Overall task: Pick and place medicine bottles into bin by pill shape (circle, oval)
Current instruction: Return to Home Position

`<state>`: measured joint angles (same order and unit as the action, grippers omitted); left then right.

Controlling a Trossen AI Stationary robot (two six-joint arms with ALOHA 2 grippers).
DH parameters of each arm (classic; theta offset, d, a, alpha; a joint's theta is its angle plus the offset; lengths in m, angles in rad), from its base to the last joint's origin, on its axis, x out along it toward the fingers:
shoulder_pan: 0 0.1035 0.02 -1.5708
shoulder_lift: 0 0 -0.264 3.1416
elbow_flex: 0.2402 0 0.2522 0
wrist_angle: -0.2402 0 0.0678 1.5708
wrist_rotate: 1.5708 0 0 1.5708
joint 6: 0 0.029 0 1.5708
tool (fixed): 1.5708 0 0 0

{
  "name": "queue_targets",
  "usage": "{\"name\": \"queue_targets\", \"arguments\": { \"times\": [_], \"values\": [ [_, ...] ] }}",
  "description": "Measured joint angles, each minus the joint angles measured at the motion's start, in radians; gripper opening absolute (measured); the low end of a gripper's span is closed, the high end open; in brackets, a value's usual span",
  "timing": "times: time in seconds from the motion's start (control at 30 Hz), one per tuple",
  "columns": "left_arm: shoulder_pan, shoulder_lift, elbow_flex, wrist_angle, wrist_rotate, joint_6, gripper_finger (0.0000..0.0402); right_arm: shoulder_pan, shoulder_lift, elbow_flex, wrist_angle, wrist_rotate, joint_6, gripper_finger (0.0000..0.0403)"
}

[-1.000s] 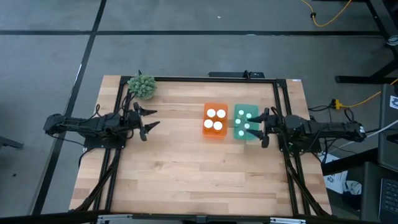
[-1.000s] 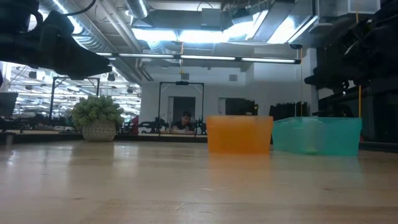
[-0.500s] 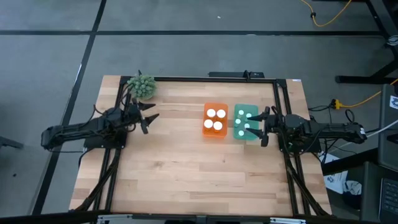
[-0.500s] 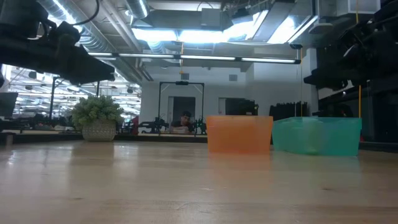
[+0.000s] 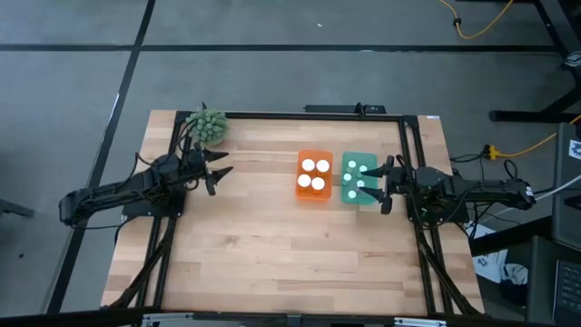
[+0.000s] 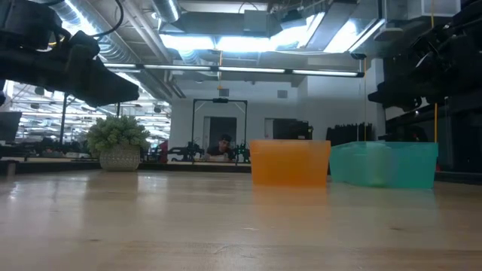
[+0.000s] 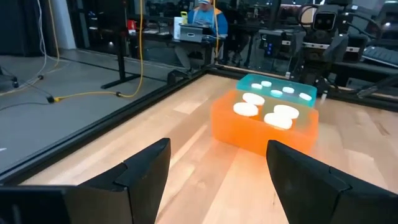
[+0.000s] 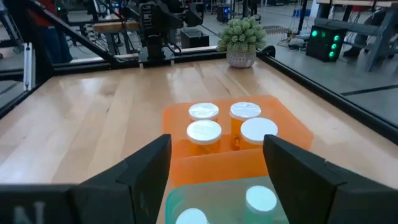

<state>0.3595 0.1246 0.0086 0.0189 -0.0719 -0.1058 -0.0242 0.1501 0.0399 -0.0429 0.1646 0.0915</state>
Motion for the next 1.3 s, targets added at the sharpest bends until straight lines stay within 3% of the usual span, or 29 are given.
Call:
{"name": "queue_targets", "arguments": {
  "times": [1.3],
  "values": [
    [0.0, 0.0, 0.0, 0.003, -0.015, 0.009, 0.0257, 0.0, 0.0, 0.0, 0.0, 0.0, -0.022, 0.0255]
  ]
}}
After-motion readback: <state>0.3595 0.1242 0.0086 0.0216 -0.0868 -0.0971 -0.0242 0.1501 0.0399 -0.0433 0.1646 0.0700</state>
